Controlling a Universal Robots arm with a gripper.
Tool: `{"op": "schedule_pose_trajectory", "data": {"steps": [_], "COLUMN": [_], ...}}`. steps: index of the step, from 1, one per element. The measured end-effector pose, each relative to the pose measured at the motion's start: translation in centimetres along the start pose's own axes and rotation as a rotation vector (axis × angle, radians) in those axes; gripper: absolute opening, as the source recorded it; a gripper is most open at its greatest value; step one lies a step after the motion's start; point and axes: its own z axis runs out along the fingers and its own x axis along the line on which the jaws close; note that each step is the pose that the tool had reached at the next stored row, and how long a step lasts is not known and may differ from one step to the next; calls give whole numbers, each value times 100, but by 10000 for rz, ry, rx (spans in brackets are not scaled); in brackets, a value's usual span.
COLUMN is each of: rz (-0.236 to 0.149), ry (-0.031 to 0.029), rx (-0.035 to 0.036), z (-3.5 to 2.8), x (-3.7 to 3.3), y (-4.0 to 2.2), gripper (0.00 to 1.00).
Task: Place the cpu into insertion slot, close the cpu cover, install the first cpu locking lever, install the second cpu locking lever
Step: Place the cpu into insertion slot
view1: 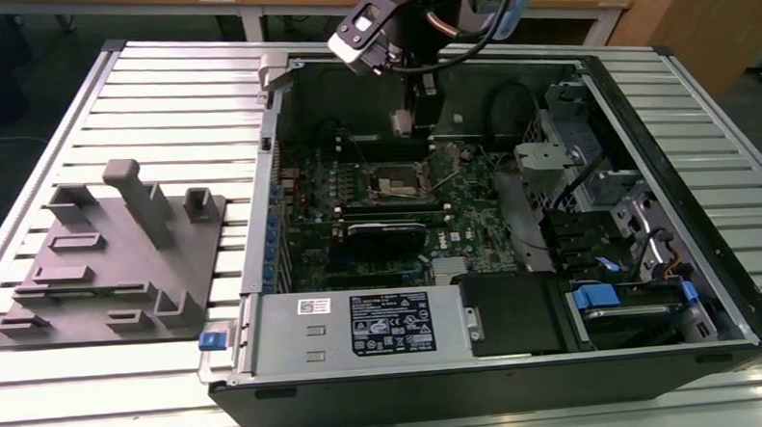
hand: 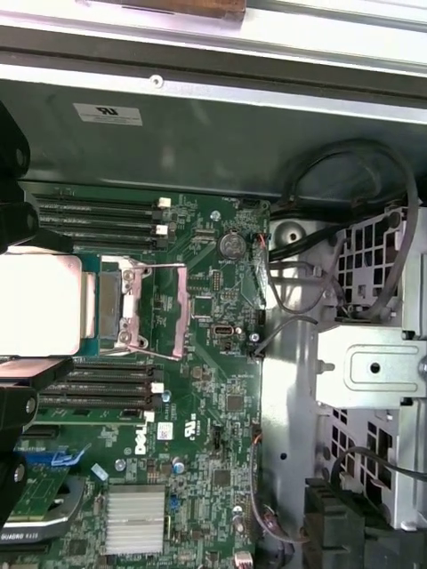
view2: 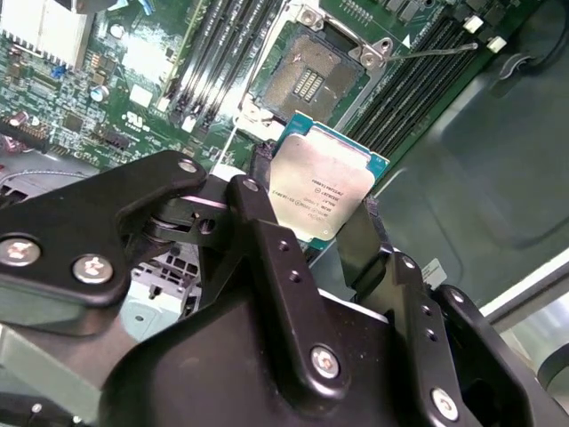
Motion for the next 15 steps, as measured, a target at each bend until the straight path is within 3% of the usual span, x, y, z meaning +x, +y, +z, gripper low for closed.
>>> {"op": "schedule_pose_trajectory", "data": {"steps": [5, 8, 15], "rz": [79, 440, 620], "ry": [-1, -34, -50], "rx": [-2, -15, -22], "z": [50, 78, 83], "x": [-2, -3, -3], "y": [-4, -6, -7], "gripper": [54, 54, 54]}}
